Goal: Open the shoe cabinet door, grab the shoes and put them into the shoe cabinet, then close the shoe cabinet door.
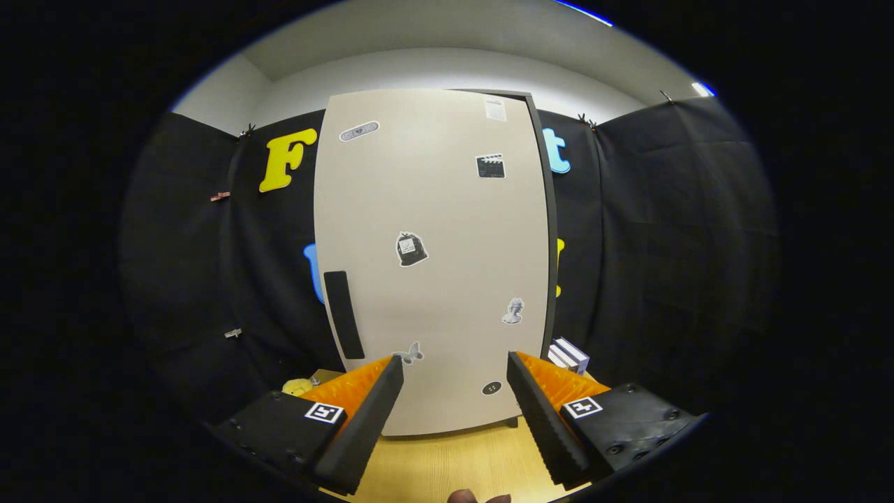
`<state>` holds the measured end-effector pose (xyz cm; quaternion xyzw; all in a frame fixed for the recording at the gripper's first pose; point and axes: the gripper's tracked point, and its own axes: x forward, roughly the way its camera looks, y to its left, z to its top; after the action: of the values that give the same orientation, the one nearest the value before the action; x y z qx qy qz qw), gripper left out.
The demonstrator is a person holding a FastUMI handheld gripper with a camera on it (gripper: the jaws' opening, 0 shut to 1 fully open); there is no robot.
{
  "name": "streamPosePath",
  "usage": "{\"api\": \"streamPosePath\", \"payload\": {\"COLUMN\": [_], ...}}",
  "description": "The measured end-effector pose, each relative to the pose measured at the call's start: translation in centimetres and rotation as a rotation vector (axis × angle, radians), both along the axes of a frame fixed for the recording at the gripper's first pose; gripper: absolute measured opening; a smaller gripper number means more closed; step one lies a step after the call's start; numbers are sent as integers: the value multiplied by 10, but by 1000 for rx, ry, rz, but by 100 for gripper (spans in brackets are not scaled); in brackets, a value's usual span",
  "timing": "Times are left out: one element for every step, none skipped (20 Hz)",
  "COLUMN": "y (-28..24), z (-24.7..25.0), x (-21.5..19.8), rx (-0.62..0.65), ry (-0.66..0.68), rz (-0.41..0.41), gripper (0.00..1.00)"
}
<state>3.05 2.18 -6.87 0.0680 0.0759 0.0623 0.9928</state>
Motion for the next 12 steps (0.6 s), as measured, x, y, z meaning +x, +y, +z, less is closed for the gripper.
{"api": "streamPosePath", "payload": {"y": [0, 0, 0, 0, 0, 0, 0, 1, 1, 1, 1, 1], "z": [0, 0, 0, 0, 1, 1, 1, 1, 1, 1, 1, 1], "x": [0, 0, -1, -1, 0, 0, -1, 0, 0, -1, -1, -1], "rx": [-1, -1, 0, -1, -1, -3, -3, -2, -1, -3, -3, -4], "ry": [0, 1, -2, -3, -6, -6, -7, -6, -7, -6, -6, -6], "rz": [0, 1, 1, 1, 1, 2, 2, 2, 3, 3, 5, 5], "gripper": [98, 98, 98, 98, 98, 98, 98, 98, 98, 98, 98, 98]}}
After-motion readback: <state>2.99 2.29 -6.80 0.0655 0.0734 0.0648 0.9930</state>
